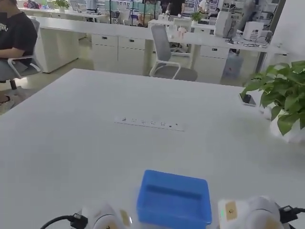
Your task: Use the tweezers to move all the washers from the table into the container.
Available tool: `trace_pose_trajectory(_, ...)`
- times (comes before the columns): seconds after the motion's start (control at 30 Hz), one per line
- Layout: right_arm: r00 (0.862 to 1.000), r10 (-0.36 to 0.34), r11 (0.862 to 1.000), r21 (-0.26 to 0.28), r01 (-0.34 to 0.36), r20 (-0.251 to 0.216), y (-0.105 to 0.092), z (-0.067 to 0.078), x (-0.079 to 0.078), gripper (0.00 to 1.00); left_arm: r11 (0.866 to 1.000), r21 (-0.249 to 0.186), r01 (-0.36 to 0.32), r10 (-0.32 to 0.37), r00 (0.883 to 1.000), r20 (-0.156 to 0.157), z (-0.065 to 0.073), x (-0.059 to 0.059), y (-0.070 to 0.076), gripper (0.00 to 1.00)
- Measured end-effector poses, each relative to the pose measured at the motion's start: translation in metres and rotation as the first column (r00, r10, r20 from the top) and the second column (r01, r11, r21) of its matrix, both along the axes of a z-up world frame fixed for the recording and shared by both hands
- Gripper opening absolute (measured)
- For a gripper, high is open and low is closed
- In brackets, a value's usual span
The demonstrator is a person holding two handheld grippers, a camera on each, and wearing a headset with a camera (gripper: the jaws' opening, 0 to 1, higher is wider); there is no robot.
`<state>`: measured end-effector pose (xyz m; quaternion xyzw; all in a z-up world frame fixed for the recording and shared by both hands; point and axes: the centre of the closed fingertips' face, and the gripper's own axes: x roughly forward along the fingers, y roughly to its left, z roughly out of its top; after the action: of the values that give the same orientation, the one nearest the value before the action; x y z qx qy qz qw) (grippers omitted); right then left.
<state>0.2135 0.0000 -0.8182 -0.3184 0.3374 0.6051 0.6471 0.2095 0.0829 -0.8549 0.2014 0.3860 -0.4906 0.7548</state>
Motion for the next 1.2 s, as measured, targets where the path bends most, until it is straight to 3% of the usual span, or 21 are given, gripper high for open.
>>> trace_pose_trajectory(0.17,1.0,0.007,1.0,-0.028,-0.007,-0.01,-0.002,-0.012,0.0,0.23,0.999,0.02,0.032,-0.032,0.999,0.006,-0.004,-0.003,-0.004,0.0)
trace_pose_trajectory(0.23,1.0,0.006,0.999,-0.033,-0.007,-0.013,-0.002,-0.015,0.001,0.22,0.998,0.026,0.049,-0.049,0.998,0.026,-0.002,-0.005,-0.005,0.0)
trace_pose_trajectory(0.3,1.0,0.001,1.0,-0.028,-0.001,-0.019,-0.001,-0.016,0.0,0.22,0.997,0.036,0.066,-0.067,0.998,0.022,-0.002,-0.009,-0.005,0.0)
trace_pose_trajectory(0.4,1.0,0.004,1.0,-0.023,-0.005,-0.019,0.001,-0.017,-0.001,0.22,0.995,0.054,0.084,-0.086,0.996,0.039,0.002,-0.012,-0.004,0.0)
trace_pose_trajectory(0.6,0.999,0.031,0.999,-0.033,-0.03,0.008,-0.002,-0.019,-0.003,0.18,0.993,0.062,0.104,-0.109,0.99,0.085,0.027,-0.018,-0.003,0.0)
trace_pose_trajectory(0.83,0.999,0.05,0.998,-0.025,-0.05,0.009,0.005,-0.023,-0.01,0.17,0.993,0.012,0.113,-0.114,0.984,0.135,0.067,-0.027,-0.011,0.0)
trace_pose_trajectory(0.97,0.997,0.079,0.997,-0.013,-0.079,0.013,0.016,-0.024,-0.015,0.16,0.992,-0.007,0.129,-0.127,0.982,0.142,0.08,-0.031,-0.016,0.0)
trace_pose_trajectory(1.2,0.995,0.103,0.995,0.007,-0.103,-0.005,0.029,-0.027,-0.022,0.16,0.99,-0.017,0.137,-0.133,0.98,0.148,0.091,-0.031,-0.021,0.0)
